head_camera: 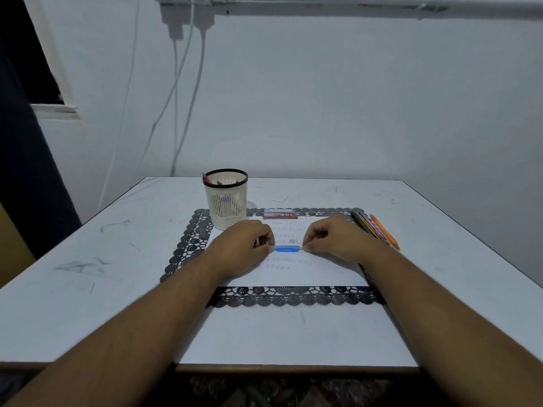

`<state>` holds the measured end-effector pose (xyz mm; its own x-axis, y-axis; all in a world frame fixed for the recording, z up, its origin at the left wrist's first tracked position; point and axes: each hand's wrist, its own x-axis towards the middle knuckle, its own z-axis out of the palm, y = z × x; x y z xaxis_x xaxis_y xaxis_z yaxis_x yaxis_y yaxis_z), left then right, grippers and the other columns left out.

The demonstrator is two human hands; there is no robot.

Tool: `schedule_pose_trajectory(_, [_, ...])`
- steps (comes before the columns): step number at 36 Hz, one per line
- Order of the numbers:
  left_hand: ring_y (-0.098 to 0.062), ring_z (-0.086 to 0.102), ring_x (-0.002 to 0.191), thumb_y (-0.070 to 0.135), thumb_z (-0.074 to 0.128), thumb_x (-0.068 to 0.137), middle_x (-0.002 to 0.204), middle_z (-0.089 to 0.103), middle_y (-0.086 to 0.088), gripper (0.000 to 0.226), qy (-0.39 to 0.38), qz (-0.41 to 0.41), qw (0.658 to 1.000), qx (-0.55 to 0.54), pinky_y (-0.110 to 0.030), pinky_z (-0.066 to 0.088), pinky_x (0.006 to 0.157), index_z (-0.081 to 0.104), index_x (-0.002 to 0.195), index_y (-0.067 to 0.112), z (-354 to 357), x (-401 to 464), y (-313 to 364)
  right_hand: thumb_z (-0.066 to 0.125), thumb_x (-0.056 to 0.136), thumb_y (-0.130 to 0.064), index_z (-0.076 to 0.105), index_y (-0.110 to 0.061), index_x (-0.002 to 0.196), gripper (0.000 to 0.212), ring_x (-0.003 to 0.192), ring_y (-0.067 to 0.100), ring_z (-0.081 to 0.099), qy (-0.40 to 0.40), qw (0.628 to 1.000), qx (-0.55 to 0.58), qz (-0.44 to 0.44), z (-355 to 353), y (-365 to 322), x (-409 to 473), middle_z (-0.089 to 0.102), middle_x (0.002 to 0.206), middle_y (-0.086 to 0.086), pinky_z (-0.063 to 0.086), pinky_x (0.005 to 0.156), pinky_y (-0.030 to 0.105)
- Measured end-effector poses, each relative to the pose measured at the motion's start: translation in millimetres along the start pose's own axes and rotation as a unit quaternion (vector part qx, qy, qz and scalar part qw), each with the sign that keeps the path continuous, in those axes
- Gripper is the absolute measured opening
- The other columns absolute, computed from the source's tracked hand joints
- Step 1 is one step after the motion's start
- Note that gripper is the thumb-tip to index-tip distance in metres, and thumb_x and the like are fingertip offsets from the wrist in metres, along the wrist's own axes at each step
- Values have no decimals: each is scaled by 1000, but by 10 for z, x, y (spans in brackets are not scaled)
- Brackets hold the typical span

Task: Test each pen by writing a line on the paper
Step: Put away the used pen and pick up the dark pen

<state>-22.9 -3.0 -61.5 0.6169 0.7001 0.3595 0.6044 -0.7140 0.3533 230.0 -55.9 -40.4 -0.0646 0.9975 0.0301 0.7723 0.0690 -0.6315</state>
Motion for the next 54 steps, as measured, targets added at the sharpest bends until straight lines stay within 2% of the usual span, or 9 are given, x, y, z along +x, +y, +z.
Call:
schedule_pose_trajectory(4, [-3, 56, 83, 26, 68, 95, 90, 61, 15, 2, 1, -2, 1000, -1, -32, 52, 75, 69, 94, 28, -4, 0, 5, 80, 90, -25, 80, -28, 87, 4, 71, -8, 64, 0, 1000, -7, 0, 11, 3, 7, 76, 82, -15, 43, 60, 10])
schedule_pose_trajectory(12, [-3, 57, 84, 28, 68, 96, 90, 62, 16, 2, -6, -3, 1000, -3, -34, 54, 76, 69, 94, 29, 12, 8, 8, 79, 91, -25, 80, -25, 87, 4, 78, 2, 67, -13, 1000, -11, 0, -17, 1, -1, 77, 85, -13, 50, 73, 23])
schedule_pose_trajectory(17, [-3, 56, 84, 28, 67, 97, 91, 61, 15, 1, -7, -2, 1000, 2, -32, 53, 76, 68, 96, 28, 7, -4, 21, 79, 91, -21, 80, -21, 87, 4, 70, -6, 65, -9, 1000, -9, -2, -60, 21, -22, 77, 82, -11, 46, 65, 14])
schedule_pose_trajectory(21, [-3, 57, 82, 26, 68, 96, 90, 62, 15, 3, -10, -7, 1000, -5, -32, 53, 74, 69, 94, 29, -16, -13, 16, 79, 91, -19, 79, -22, 83, 8, 75, 2, 67, 9, 1000, -6, 0, -97, 68, -26, 77, 80, -11, 47, 69, 20])
schedule_pose_trajectory(31, [-4, 57, 82, 28, 71, 94, 89, 63, 16, 3, -32, 6, 999, -39, -25, 50, 70, 72, 96, 30, -34, -32, 51, 79, 91, -22, 78, -25, 83, 8, 68, 0, 62, 14, 1000, -7, -23, 84, -50, 40, 74, 77, -11, 46, 65, 21])
schedule_pose_trajectory(38, [-4, 57, 81, 30, 70, 94, 87, 61, 15, 2, -24, 9, 999, -30, -30, 52, 71, 70, 95, 32, 4, -16, 52, 76, 93, -23, 79, -27, 85, 10, 68, -6, 64, 14, 999, 11, -33, 129, -54, 61, 74, 76, -15, 43, 60, 11])
schedule_pose_trajectory(43, [-3, 56, 79, 30, 69, 95, 88, 61, 15, 1, -14, 9, 1000, -20, -28, 50, 70, 69, 95, 31, 23, -10, 67, 72, 97, -26, 79, -27, 88, 11, 89, 6, 70, 48, 997, 48, -19, 63, 23, 124, 77, 90, -12, 52, 78, 26])
schedule_pose_trajectory(50, [-2, 54, 80, 35, 67, 96, 90, 58, 14, 6, -15, 9, 1000, -11, -28, 49, 71, 66, 102, 35, 48, 11, 56, 67, 97, -22, 75, -26, 97, 9, 78, 9, 57, 113, 993, -14, -15, -26, 62, 513, 69, 91, -5, 41, 65, 27])
schedule_pose_trajectory(54, [-2, 54, 83, 38, 67, 96, 92, 58, 16, 7, -17, 2, 1000, -6, -30, 51, 73, 65, 102, 36, 38, 12, 49, 62, 96, -24, 71, -34, 97, 14, 79, 9, 59, 108, 990, -92, -16, -4, 36, 754, 66, 94, -11, 49, 67, 30])
